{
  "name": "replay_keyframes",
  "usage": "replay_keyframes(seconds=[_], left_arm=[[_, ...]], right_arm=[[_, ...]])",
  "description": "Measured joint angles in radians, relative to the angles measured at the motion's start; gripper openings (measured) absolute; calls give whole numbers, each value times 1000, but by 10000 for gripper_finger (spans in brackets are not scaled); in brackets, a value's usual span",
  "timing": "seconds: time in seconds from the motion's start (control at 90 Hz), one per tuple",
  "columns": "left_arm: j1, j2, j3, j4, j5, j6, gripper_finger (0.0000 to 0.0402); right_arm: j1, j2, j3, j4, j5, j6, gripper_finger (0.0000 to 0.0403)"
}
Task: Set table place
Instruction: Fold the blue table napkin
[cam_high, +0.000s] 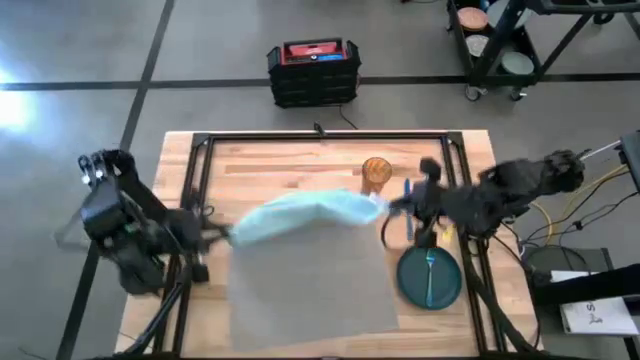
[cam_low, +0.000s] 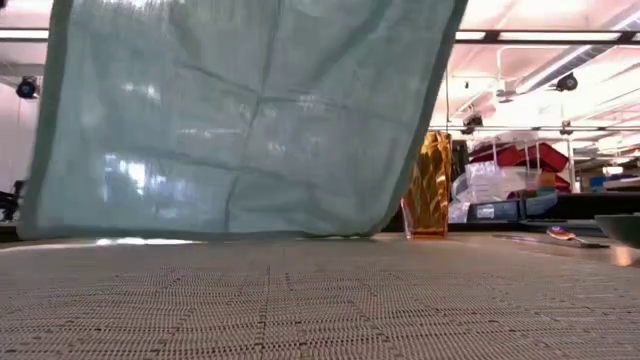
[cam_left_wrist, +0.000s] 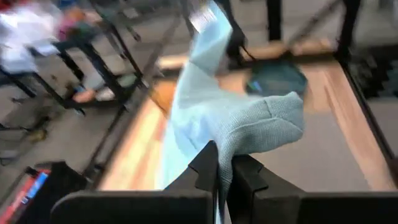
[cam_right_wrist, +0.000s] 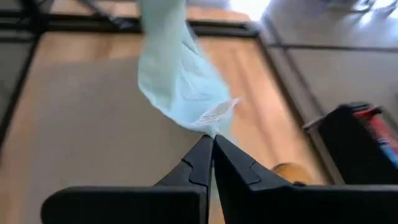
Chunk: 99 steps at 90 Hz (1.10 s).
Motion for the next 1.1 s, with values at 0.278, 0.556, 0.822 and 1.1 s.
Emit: replay_keyframes(seconds=[0.278,0.556,0.822,1.1], left_arm=[[0,187,1,139,82,-58,0],[20,364,2,393,128,-38,0],[127,559,2,574,264,72,0],[189,678,2,732,416,133,0]], right_arm=[[113,99,-128,2,69,171,0],[124,207,-344,4,68,282,0],[123,318,-454,11,31,386,0],[122,385,-385,-96,-196,457,44]])
